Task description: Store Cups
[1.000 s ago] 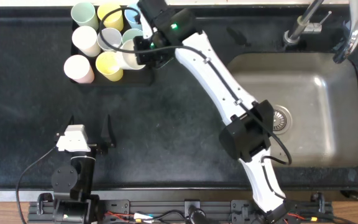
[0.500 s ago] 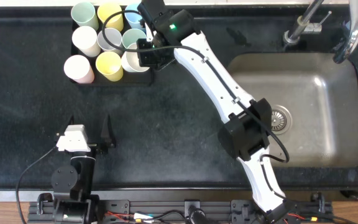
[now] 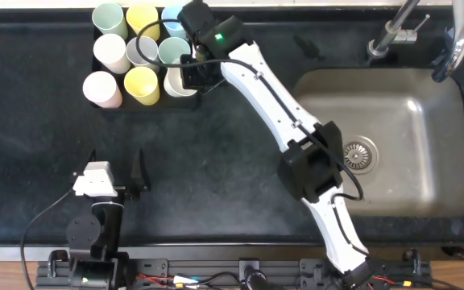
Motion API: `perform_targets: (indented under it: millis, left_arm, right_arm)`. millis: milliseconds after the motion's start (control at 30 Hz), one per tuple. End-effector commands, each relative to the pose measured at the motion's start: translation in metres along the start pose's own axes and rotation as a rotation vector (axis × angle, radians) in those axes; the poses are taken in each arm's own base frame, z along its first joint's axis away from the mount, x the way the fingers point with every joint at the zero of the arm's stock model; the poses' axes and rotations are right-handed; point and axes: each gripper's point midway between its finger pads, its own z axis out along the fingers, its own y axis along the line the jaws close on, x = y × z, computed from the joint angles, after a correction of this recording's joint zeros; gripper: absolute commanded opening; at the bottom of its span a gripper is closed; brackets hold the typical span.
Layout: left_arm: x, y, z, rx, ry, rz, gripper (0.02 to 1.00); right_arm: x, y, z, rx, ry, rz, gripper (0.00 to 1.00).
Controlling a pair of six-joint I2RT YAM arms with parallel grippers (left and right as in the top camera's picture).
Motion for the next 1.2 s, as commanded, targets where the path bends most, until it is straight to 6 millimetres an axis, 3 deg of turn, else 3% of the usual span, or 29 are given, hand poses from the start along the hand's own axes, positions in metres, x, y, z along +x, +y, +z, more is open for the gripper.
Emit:
perform_targets:
  millis: [33,933,967,1067,1200]
  left_arm:
    - [-0.001,0.001,0.0,-0.001,-0.005,0.021,0.998]
    - [-0.001,0.001,0.0,-0.001,-0.005,0.021,0.998]
    - [-0.001,0.001,0.0,-0.001,-0.005,0.021,1.0]
    - [-0.001,0.001,0.0,-0.001,-0.005,0.021,0.998]
    - [-0.001,0.001,0.0,-0.001,-0.005,0.021,1.0]
  right_arm:
    - [-0.004,0.0,0.001,0.005,-0.012,0.014,0.042]
    - [-0.004,-0.008,0.03,0.022,0.011,0.042,0.047]
    - [-0.004,-0.008,0.03,0.022,0.011,0.042,0.056]
    - [-0.004,-0.008,0.03,0.022,0.01,0.042,0.213]
    - [-0.004,-0.008,0.03,0.022,0.011,0.042,0.233]
